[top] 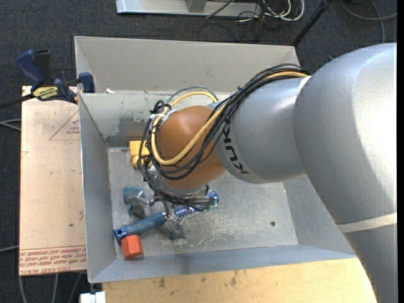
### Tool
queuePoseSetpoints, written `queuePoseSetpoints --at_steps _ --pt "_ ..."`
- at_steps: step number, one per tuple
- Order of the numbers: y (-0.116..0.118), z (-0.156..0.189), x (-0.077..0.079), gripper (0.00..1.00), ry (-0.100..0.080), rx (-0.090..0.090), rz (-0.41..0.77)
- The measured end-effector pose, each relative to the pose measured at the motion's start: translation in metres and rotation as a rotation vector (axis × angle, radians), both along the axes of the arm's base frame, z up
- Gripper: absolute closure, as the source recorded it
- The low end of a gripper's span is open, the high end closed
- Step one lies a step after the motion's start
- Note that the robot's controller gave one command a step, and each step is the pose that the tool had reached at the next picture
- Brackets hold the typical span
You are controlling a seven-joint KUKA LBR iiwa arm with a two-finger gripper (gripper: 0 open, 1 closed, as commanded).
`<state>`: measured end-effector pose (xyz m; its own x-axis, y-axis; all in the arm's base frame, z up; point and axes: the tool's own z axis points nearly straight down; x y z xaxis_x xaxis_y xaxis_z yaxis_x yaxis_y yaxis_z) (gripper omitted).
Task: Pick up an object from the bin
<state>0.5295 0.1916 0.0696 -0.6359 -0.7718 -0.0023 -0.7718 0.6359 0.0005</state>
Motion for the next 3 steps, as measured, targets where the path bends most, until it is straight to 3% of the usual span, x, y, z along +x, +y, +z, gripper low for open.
queuePoseSetpoints --at_steps 1,2,3 --pt "0.0 0.001 0.001 1.0 -0.001 0.001 -0.001" --pt "0.029 0.121 -0.033 1.0 -0.007 0.004 0.034" --pt "0.033 0.149 -0.033 1.0 -0.003 0.001 0.079"
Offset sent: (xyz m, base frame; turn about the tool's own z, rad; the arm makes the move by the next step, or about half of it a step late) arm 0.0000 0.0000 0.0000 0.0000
